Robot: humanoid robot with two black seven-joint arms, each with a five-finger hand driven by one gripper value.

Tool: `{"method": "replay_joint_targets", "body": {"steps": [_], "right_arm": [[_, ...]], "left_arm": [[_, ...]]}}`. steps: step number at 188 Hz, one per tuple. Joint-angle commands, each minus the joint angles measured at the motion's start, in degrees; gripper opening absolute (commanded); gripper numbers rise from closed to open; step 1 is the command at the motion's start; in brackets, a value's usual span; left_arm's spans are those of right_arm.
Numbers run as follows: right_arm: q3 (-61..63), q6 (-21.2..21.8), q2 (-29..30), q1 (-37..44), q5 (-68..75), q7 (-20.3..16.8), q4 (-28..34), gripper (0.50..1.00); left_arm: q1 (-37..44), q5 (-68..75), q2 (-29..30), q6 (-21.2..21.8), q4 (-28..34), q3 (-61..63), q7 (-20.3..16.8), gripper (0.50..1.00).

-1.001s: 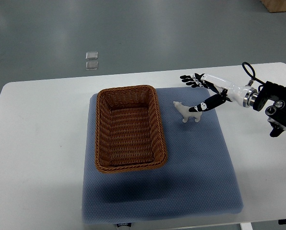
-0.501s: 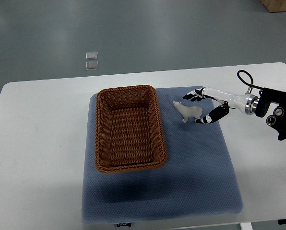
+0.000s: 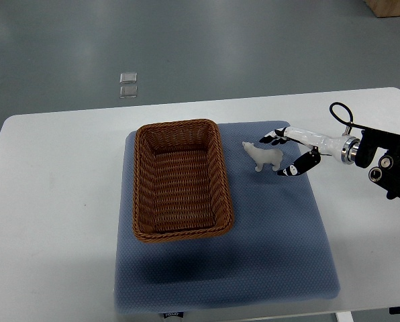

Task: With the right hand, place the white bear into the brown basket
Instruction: 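Close the right hand's fingers around the white polar bear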

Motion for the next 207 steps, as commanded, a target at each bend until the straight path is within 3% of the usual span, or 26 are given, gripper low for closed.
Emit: {"method": "replay_joint_targets", "body": {"steps": [1,73,104,119,152,207], "right_arm": [[-0.1,-0.4,0.2,0.0,-0.2,0.0,0.0,0.801],[-0.2,-1.7,0.5,-0.5,-2.3,0.0,0.0,0.697],[-1.1,-3.3,0.8,-0.6,-2.6,0.0,0.0,0.686],[-1.2,-4.1,0.9,-0.7,-2.7,-0.2,0.0,0.650],[-1.2,-6.1,0.9,-0.7,-2.9,-1.3,0.0,0.502],[-1.0,-11.0,0.8,0.0,-2.5,-0.7,0.4,0.500]], "left_arm": [[0.0,0.0,0.0,0.0,0.0,0.0,0.0,1.000],[0.0,0.0,0.0,0.0,0.0,0.0,0.0,1.000],[0.0,0.0,0.0,0.0,0.0,0.0,0.0,1.000],[0.0,0.0,0.0,0.0,0.0,0.0,0.0,1.000],[0.0,0.0,0.0,0.0,0.0,0.0,0.0,1.000],[0.0,0.0,0.0,0.0,0.0,0.0,0.0,1.000]]}}
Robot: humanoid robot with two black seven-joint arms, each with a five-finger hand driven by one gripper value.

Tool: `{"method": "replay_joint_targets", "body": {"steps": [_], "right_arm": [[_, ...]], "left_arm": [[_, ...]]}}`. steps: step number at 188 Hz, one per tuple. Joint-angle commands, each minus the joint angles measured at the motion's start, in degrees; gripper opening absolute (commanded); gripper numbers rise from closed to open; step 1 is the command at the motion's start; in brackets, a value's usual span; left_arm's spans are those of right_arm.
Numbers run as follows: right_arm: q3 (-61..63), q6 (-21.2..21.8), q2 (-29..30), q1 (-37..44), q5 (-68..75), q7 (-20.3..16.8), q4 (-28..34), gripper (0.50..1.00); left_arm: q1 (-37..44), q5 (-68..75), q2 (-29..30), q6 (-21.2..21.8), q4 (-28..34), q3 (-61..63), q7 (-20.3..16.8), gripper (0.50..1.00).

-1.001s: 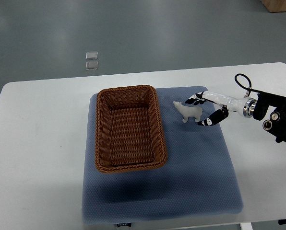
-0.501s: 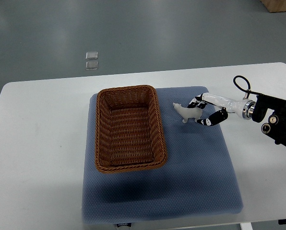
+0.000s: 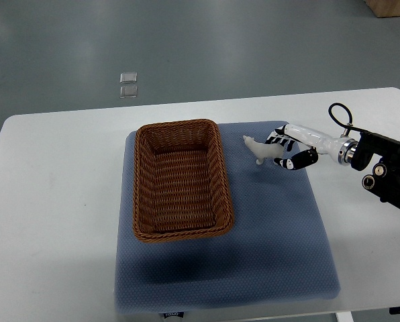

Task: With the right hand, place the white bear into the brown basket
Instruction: 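Close the right hand's fingers around the white polar bear, then lift the bear and carry it over the wicker basket, releasing it inside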

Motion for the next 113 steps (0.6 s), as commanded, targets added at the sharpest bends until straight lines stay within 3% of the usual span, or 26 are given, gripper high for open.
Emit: {"method": "replay_joint_targets", "body": {"steps": [1,49,74,113], "right_arm": [[0.3,-1.5,-0.2,0.6,0.4,0.5,0.6,0.500],[2.1,-2.6,-1.0,3.2,0.8,0.9,4.2,0.500],[2.1,-2.1,-0.1,4.1,0.8,3.7,6.4,0.500],[1.7,-1.2,4.5,4.8,1.0,5.3,7.6,0.500]], "left_arm": [[0.0,0.0,0.0,0.0,0.0,0.0,0.0,1.000],[0.0,0.0,0.0,0.0,0.0,0.0,0.0,1.000],[0.0,0.0,0.0,0.0,0.0,0.0,0.0,1.000],[0.0,0.0,0.0,0.0,0.0,0.0,0.0,1.000]]}}
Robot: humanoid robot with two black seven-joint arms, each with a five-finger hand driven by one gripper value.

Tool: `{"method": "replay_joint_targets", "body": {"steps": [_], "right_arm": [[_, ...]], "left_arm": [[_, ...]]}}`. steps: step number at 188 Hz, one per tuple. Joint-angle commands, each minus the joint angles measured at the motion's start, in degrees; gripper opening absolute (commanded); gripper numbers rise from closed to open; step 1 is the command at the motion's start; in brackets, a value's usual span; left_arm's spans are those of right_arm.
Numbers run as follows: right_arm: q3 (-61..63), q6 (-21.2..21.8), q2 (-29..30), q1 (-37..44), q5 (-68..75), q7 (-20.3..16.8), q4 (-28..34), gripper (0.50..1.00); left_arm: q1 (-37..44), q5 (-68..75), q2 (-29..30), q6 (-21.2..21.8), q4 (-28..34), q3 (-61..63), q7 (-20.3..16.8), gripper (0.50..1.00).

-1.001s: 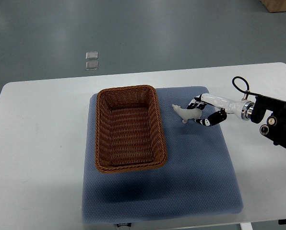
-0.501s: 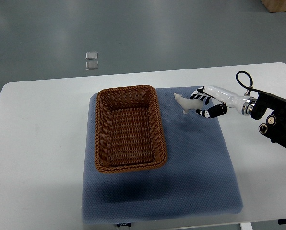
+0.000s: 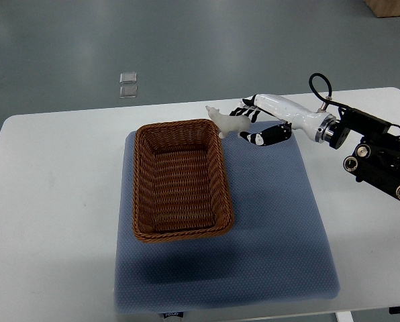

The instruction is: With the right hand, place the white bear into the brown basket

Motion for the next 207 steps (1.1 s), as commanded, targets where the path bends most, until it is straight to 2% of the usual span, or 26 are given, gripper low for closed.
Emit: {"method": "replay_joint_targets", "body": {"steps": [1,34,40,51,59,67,82,94,132,166,207], "right_arm": [[-0.2,0.6,2.1,0.3,0.0,0.7,0.1,0.500],[-0.9,2.5,5.0,1.2,-0.1,1.3,0.1,0.541],[-1.0,2.9,5.2,1.2,-0.1,1.3,0.1,0.572],[-1.0,3.5,5.2,1.2,-0.1,1.3,0.1,0.599],[-1.0,4.0,5.1,0.9,-0.2,1.3,0.1,0.643],[-1.0,4.0,5.1,0.9,-0.4,1.3,0.1,0.668],[-1.0,3.6,5.2,0.8,-0.4,1.2,-0.3,0.780],[-0.8,3.5,5.2,0.8,-0.5,1.1,-0.5,0.823],[0.1,3.1,5.1,0.7,0.2,1.1,-0.7,0.844],[0.3,-0.1,4.1,0.1,1.3,1.3,-0.9,0.852],[4.7,-3.1,4.1,-2.9,11.8,1.1,-3.5,0.852]], "left_arm": [[0.0,0.0,0.0,0.1,0.0,0.0,0.0,1.000],[0.0,0.0,0.0,0.0,0.0,0.0,0.0,1.000],[0.0,0.0,0.0,0.0,0.0,0.0,0.0,1.000],[0.0,0.0,0.0,0.1,0.0,-0.1,0.0,1.000],[0.0,0.0,0.0,0.0,0.0,0.0,0.0,1.000],[0.0,0.0,0.0,0.0,0.0,0.0,0.0,1.000],[0.0,0.0,0.0,0.0,0.0,0.0,0.0,1.000],[0.0,0.0,0.0,0.0,0.0,-0.1,0.0,1.000],[0.0,0.0,0.0,0.0,0.0,0.0,0.0,1.000],[0.0,0.0,0.0,0.1,0.0,0.0,0.0,1.000],[0.0,0.0,0.0,0.0,0.0,0.0,0.0,1.000]]}}
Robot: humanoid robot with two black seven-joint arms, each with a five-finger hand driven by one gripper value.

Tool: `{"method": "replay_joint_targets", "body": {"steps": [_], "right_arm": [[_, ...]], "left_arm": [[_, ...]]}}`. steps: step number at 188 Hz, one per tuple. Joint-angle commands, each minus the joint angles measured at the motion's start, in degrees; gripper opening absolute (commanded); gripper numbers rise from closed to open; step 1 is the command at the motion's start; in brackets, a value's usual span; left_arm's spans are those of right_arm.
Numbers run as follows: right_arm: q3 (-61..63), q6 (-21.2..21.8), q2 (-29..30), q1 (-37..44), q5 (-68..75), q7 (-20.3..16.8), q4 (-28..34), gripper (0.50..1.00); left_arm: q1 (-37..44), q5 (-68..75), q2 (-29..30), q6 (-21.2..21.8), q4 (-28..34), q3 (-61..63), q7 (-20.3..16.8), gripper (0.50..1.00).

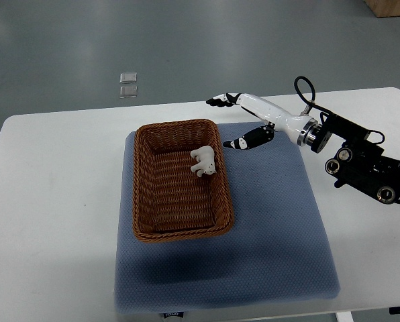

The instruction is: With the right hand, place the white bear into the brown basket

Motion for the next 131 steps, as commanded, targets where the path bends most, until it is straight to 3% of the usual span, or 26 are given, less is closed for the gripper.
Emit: {"method": "replay_joint_targets", "body": {"steps": [1,61,72,131], "right_arm": [[2.5,-1.1,0.1,-1.3,5.7,-0.2,-1.7,0.852],[8.7,-1.3,-0.2,-3.3,31.1,-0.5,-6.3,0.862],[10.2,-1.2,-0.2,-3.9,36.0,-0.6,-7.4,0.893],[12.3,-0.5,-0.3,-4.8,55.0,-0.9,-10.2,0.913]], "left_arm": [[0.0,0.0,0.0,0.0,0.0,0.0,0.0,1.000],[0.0,0.0,0.0,0.0,0.0,0.0,0.0,1.000],[0.0,0.0,0.0,0.0,0.0,0.0,0.0,1.000],[0.0,0.0,0.0,0.0,0.0,0.0,0.0,1.000]]}}
